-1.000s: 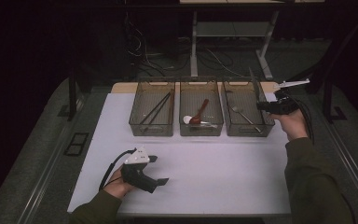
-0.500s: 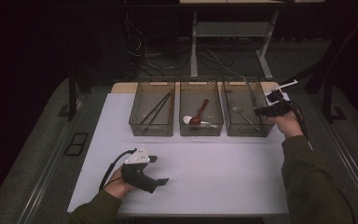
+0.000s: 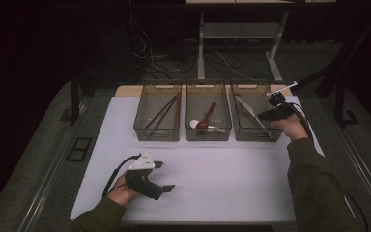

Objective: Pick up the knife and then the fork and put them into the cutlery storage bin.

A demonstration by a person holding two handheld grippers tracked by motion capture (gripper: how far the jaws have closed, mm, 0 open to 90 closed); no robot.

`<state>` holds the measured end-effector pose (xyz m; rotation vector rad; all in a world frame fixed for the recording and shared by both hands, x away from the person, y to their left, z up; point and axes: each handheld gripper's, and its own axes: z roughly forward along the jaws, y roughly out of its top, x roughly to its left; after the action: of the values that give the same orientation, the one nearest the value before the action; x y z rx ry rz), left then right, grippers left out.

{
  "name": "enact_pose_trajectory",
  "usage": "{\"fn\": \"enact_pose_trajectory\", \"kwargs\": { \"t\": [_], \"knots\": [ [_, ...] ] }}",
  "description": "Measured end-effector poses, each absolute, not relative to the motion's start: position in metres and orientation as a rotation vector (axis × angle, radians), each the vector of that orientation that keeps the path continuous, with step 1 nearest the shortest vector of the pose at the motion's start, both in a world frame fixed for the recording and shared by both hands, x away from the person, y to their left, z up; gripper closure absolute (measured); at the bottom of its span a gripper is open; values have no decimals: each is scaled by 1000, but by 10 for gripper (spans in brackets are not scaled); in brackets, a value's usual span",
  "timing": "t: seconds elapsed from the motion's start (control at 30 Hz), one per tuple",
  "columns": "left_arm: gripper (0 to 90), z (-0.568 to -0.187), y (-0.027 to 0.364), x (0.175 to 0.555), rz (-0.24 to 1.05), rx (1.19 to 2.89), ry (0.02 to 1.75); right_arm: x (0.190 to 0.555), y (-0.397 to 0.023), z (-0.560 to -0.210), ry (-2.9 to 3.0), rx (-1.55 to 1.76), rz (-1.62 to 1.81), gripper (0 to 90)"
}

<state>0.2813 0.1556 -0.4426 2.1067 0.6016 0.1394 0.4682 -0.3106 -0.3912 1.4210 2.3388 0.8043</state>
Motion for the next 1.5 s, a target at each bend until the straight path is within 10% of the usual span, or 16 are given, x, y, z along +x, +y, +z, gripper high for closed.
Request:
{"fn": "enact_pose_trajectory", "kwargs": {
  "t": [0.73,1.5],
  "knots": [
    [58,-442,158,282,140,2097,625,449,-313,-378,2234,1422,1030,213],
    [58,-441,161,282,162,2079,644,375,-305,-374,2253,1198,1223,181]
  ]
}}
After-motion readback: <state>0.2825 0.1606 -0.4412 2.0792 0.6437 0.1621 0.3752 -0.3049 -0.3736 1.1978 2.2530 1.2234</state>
